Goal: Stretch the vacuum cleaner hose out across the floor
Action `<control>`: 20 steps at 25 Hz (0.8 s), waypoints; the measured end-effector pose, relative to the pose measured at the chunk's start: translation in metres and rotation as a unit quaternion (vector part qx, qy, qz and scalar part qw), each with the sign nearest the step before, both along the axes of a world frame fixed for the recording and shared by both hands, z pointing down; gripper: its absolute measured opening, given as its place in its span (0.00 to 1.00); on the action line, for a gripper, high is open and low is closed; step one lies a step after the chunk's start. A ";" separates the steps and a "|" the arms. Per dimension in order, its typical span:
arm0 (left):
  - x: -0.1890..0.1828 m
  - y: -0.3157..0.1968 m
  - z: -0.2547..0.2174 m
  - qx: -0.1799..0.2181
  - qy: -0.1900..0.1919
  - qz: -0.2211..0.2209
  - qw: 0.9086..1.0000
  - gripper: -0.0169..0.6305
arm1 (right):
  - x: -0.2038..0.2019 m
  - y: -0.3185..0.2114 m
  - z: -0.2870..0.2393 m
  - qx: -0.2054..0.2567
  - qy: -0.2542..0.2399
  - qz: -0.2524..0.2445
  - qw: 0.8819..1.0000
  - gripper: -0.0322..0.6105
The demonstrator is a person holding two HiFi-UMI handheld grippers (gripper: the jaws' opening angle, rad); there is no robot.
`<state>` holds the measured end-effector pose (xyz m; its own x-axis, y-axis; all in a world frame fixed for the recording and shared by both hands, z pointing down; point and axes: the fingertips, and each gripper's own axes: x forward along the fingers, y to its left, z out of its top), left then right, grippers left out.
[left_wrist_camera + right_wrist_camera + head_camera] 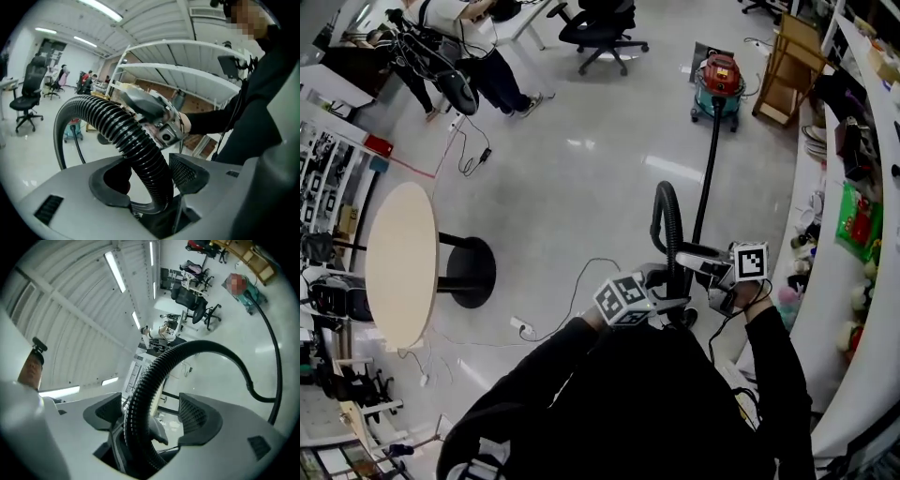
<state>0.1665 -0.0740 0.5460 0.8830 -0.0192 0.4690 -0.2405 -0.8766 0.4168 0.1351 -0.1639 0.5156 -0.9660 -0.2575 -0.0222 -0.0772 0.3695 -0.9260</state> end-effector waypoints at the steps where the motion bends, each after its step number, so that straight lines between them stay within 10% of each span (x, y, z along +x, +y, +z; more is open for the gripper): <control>1: -0.003 0.008 0.001 0.015 -0.013 0.021 1.000 0.42 | -0.009 -0.005 -0.008 -0.002 -0.016 0.006 1.000 0.63; 10: -0.094 0.062 0.036 0.049 -0.076 0.106 0.990 0.43 | -0.091 0.017 -0.003 -0.001 0.021 0.054 0.998 0.47; 13: -0.149 0.075 0.049 -0.018 -0.048 0.112 0.992 0.46 | -0.116 0.037 0.004 -0.005 0.017 0.094 0.995 0.42; 15: -0.188 0.065 0.044 -0.119 0.035 0.064 0.990 0.46 | -0.128 0.053 0.007 0.004 0.035 0.110 0.993 0.39; 17: -0.222 0.032 0.028 -0.226 0.144 -0.017 0.963 0.46 | -0.142 0.070 0.007 0.029 0.062 0.103 0.992 0.37; 20: -0.252 -0.033 0.001 -0.349 0.283 -0.124 0.885 0.46 | -0.162 0.097 0.004 0.070 0.096 0.071 0.990 0.37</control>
<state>-0.0853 -0.1071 0.5465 0.9893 -0.1261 -0.0729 0.0309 -0.3076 0.9510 -0.0265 -0.0665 0.5201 -0.9098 -0.3992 0.1139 -0.3081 0.4656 -0.8296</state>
